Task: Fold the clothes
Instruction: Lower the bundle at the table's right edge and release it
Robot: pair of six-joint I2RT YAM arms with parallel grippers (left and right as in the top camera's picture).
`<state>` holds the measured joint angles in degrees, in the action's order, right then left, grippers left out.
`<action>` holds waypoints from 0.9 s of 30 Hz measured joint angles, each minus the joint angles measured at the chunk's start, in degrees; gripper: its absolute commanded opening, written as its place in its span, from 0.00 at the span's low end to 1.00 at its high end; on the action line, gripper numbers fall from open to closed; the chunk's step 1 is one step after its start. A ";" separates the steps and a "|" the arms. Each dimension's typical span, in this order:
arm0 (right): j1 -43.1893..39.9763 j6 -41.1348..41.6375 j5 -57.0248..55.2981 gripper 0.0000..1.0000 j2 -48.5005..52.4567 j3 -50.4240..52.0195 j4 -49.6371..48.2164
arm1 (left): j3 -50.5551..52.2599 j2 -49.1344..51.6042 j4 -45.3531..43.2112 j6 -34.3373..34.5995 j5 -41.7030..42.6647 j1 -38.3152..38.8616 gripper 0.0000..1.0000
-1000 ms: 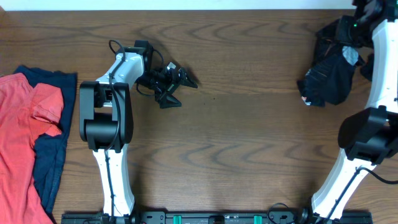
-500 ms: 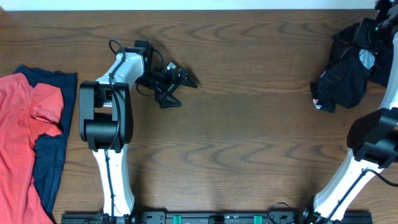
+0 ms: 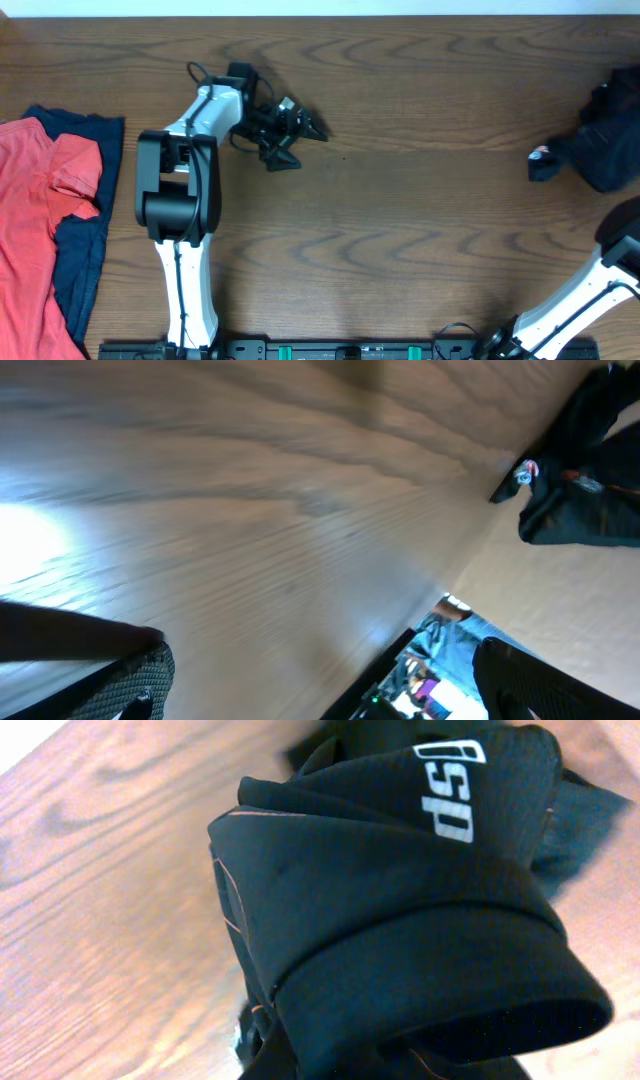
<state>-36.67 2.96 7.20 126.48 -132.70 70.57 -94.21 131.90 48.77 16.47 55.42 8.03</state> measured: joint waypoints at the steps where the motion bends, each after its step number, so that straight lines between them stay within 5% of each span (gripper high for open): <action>1: -0.92 0.00 0.00 0.01 0.63 0.00 0.04 | 0.00 0.00 -0.85 0.02 0.13 0.61 0.98; 12: -2.86 -2.69 6.10 0.01 11.93 0.09 3.02 | 0.00 -0.07 -5.42 1.62 0.33 4.59 0.98; 27: 16.90 -5.70 4.09 0.01 12.13 -1.09 1.70 | 0.00 -0.07 -5.79 2.82 0.33 4.57 0.98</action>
<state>-19.77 -2.74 11.29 138.61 -133.80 72.27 -94.21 131.83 42.98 19.29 55.75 12.60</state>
